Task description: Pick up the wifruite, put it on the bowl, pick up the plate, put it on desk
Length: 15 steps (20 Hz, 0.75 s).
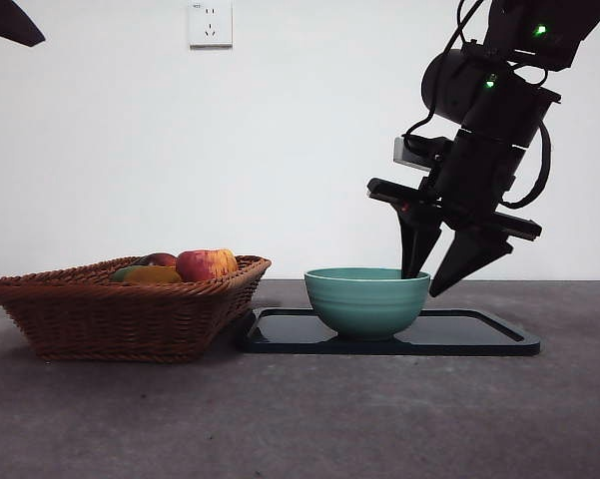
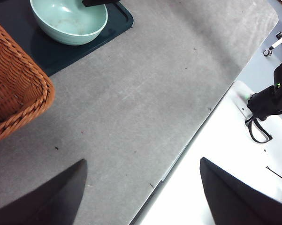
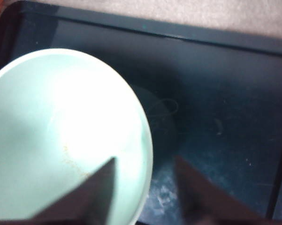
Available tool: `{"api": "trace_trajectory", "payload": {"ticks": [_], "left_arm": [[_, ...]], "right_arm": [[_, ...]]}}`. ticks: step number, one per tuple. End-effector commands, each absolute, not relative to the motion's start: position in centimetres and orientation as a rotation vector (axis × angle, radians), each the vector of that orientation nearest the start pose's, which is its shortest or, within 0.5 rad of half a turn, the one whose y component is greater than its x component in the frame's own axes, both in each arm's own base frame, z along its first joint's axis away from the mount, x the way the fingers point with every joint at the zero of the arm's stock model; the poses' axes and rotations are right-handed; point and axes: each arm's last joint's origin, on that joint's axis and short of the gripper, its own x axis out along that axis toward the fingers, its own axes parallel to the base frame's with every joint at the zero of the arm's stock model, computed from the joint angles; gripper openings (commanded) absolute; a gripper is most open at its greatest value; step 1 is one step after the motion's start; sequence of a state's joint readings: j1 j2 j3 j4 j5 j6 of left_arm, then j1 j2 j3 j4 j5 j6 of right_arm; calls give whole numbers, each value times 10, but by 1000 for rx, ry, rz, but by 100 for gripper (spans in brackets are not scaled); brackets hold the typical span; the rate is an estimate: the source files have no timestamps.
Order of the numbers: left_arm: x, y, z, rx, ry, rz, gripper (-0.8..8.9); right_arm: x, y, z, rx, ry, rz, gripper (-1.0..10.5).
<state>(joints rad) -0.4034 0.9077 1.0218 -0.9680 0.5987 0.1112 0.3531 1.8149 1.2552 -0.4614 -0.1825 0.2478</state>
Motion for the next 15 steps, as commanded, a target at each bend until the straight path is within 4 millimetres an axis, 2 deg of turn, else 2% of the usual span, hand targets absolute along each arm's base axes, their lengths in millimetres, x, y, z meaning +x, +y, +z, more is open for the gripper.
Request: {"api": "trace_trajectory", "payload": {"ticks": [1, 4, 8, 11, 15], "left_arm": [[137, -77, 334, 20, 806, -999, 371], [137, -77, 334, 20, 806, -999, 371], [137, -77, 334, 20, 807, -999, 371], [137, -77, 334, 20, 807, -999, 371], [137, -77, 334, 20, 807, -999, 371]], "right_arm": [[355, 139, 195, 115, 1070, 370, 94], [357, 139, 196, 112, 1050, 372, 6], [357, 138, 201, 109, 1019, 361, 6], [352, 135, 220, 108, 966, 364, 6], [333, 130, 260, 121, 884, 390, 6]]}}
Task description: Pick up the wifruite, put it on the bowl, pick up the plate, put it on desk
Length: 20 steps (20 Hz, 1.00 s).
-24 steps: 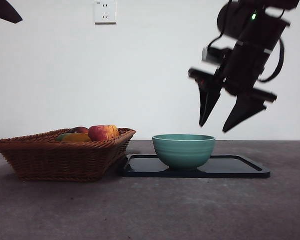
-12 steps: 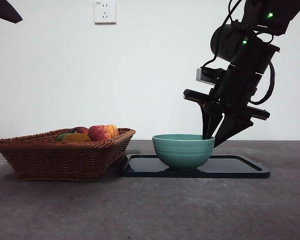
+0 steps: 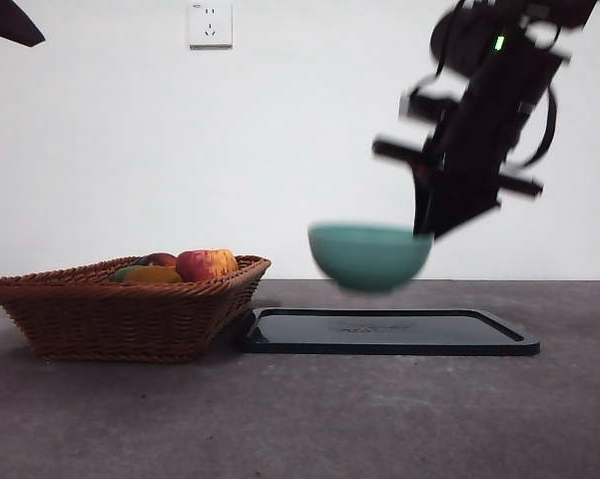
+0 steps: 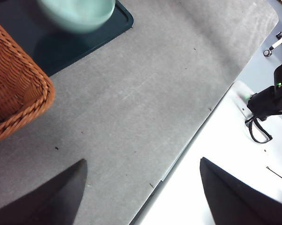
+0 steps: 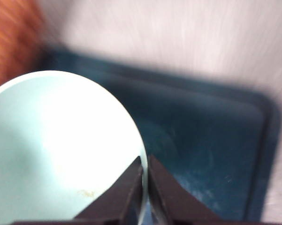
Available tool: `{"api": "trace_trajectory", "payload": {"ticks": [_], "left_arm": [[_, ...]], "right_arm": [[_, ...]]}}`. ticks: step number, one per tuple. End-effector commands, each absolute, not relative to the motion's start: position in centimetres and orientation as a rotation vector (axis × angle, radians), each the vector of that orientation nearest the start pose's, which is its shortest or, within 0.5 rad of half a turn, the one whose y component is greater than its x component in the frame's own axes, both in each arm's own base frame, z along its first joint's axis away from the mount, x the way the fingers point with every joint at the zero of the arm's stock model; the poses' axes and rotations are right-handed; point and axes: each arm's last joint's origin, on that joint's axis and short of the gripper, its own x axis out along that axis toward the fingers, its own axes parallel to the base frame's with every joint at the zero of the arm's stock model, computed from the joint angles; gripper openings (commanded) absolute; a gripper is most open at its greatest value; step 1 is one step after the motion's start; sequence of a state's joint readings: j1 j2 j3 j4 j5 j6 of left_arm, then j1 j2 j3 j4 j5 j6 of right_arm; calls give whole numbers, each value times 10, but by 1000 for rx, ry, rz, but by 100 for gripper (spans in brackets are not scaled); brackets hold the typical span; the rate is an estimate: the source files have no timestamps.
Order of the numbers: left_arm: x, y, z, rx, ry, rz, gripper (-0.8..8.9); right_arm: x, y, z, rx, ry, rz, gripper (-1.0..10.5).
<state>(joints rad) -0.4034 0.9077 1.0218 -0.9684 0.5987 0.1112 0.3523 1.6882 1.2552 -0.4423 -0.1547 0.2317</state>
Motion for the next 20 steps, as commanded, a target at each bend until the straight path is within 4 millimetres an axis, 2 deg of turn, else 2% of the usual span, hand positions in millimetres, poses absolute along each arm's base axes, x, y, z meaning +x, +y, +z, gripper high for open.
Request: {"api": "trace_trajectory", "payload": {"ticks": [1, 6, 10, 12, 15, 20], "left_arm": [[137, -77, 334, 20, 807, -999, 371], [136, -76, 333, 18, 823, -998, 371], [136, -77, 333, 18, 821, -998, 371], [136, -77, 333, 19, 821, -998, 371], [136, -77, 333, 19, 821, -998, 371], [136, -77, 333, 18, 821, -998, 371]], "right_arm": [[328, 128, 269, 123, 874, 392, 6], [286, 120, 308, 69, 875, 431, 6], [251, 120, 317, 49, 871, 477, 6], [236, 121, 310, 35, 881, 501, 6], [217, 124, 290, 11, 903, 538, 6], [205, 133, 250, 8, 949, 567, 6]]}}
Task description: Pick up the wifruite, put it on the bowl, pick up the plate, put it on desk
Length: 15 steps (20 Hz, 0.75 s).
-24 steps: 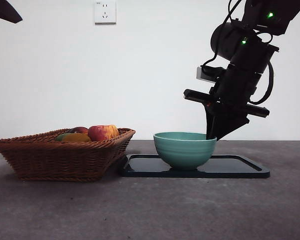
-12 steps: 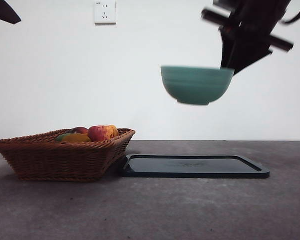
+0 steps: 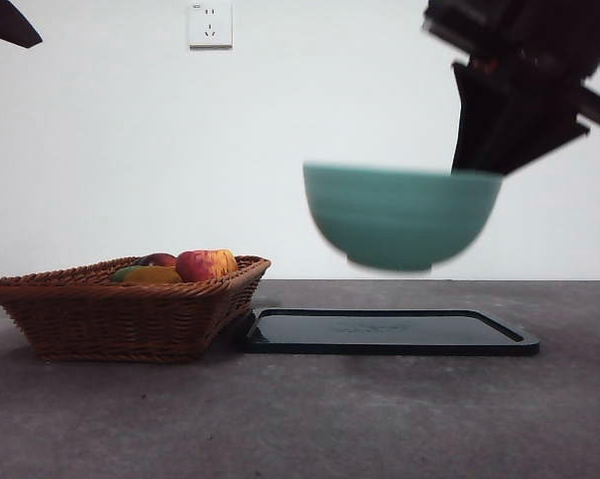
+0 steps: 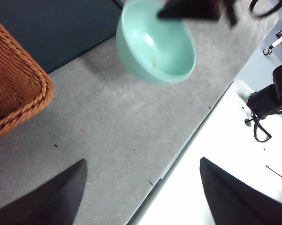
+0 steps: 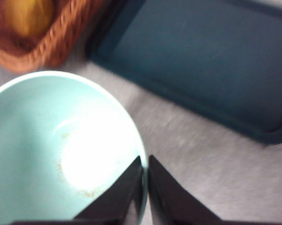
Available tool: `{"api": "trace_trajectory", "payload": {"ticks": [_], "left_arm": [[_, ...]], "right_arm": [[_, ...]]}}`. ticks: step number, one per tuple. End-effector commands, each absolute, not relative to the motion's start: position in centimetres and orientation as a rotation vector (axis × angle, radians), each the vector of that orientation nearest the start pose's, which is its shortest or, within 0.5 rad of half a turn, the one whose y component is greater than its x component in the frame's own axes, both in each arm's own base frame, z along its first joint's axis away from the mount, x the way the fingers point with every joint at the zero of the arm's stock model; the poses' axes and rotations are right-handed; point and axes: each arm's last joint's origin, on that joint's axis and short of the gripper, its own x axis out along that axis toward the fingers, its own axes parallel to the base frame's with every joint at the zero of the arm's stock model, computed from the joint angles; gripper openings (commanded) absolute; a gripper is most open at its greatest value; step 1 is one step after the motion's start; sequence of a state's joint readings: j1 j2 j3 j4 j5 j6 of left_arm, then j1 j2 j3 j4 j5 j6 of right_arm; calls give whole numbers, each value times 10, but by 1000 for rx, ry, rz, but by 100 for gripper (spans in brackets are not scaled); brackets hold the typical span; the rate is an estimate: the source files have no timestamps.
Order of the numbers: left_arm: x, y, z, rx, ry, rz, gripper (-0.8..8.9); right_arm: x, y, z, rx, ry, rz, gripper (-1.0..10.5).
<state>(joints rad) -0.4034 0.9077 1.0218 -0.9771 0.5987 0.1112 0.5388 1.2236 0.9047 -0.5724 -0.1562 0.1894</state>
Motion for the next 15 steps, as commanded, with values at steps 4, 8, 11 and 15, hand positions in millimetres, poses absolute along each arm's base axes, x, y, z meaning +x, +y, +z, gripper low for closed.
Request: {"api": "trace_trajectory", "payload": {"ticks": [4, 8, 11, 15], "left_arm": [[136, -77, 333, 18, 821, -998, 371], [136, -77, 333, 18, 821, -998, 371], [136, -76, 333, 18, 822, -998, 371], [136, -76, 333, 18, 823, -998, 371]], "right_arm": [[198, 139, 220, 37, 958, 575, 6], [200, 141, 200, 0, 1013, 528, 6], [208, 146, 191, -4, 1010, 520, 6], [210, 148, 187, -5, 1014, 520, 6]]}}
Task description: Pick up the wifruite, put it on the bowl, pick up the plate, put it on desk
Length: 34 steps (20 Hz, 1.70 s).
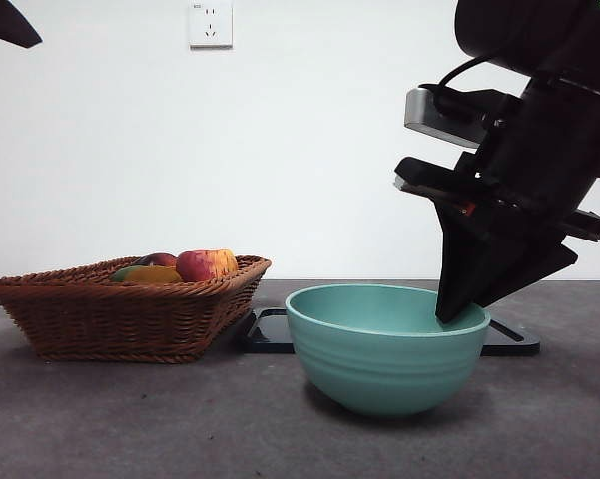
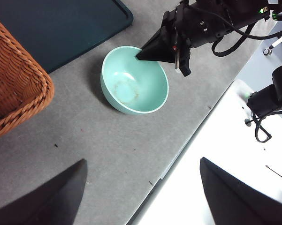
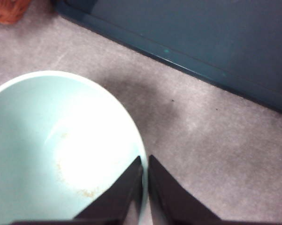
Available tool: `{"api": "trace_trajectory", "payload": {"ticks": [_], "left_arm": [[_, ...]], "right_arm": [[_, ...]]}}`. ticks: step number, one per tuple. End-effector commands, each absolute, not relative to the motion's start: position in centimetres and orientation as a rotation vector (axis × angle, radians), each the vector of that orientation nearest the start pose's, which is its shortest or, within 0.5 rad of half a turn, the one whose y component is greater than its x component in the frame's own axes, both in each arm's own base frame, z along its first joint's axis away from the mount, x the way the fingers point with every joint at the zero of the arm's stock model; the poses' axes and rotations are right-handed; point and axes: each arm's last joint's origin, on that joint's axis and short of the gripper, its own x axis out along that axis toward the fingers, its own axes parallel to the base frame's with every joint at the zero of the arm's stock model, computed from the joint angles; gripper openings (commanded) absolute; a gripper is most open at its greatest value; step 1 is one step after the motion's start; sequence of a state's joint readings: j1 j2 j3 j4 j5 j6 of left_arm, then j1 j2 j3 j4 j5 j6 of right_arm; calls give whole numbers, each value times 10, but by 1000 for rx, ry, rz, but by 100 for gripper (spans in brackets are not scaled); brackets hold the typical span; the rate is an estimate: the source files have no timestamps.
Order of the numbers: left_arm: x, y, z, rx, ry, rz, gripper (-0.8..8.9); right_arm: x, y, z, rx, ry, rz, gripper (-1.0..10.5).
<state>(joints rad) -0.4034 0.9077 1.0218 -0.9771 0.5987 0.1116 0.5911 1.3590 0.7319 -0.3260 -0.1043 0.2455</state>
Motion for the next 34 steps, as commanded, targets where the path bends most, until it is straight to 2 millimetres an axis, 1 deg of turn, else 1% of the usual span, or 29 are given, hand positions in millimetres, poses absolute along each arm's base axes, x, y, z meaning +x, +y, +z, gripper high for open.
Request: {"api": "trace_trajectory", "payload": {"ticks": [1, 3, 5, 8, 10, 13, 15, 19, 22, 24, 26, 30, 34], "left_arm": [[136, -76, 333, 18, 823, -998, 371], [136, -76, 333, 18, 823, -998, 371], [136, -76, 333, 18, 823, -998, 371], [136, -76, 333, 18, 823, -998, 371], [136, -76, 333, 18, 823, -998, 371], [136, -76, 333, 18, 823, -998, 371], [136, -76, 333, 18, 823, -998, 371], [136, -76, 333, 18, 822, -998, 371], [136, -76, 333, 18, 822, -998, 371], [136, -76, 333, 18, 823, -998, 371], [136, -76, 333, 18, 822, -998, 371], [136, -77, 333, 18, 822, -998, 371], [136, -76, 333, 18, 823, -998, 371]], "right_arm": [[210, 148, 187, -5, 1014, 519, 6], [210, 148, 187, -5, 1017, 519, 8], [210, 148, 187, 2, 1025, 514, 36], [209, 147, 186, 0, 1034, 512, 208], [209, 147, 186, 0, 1035, 511, 270], [206, 145, 194, 5, 1016, 515, 277], [201, 142, 208, 12, 990, 522, 277], [182, 128, 251, -2, 946, 544, 276], [160, 114, 286, 17, 870, 564, 276], [144, 102, 301, 33, 820, 577, 276], [128, 92, 308, 42, 805, 593, 276], [102, 76, 313, 41, 826, 644, 276], [87, 67, 315, 49, 836, 679, 276]]}}
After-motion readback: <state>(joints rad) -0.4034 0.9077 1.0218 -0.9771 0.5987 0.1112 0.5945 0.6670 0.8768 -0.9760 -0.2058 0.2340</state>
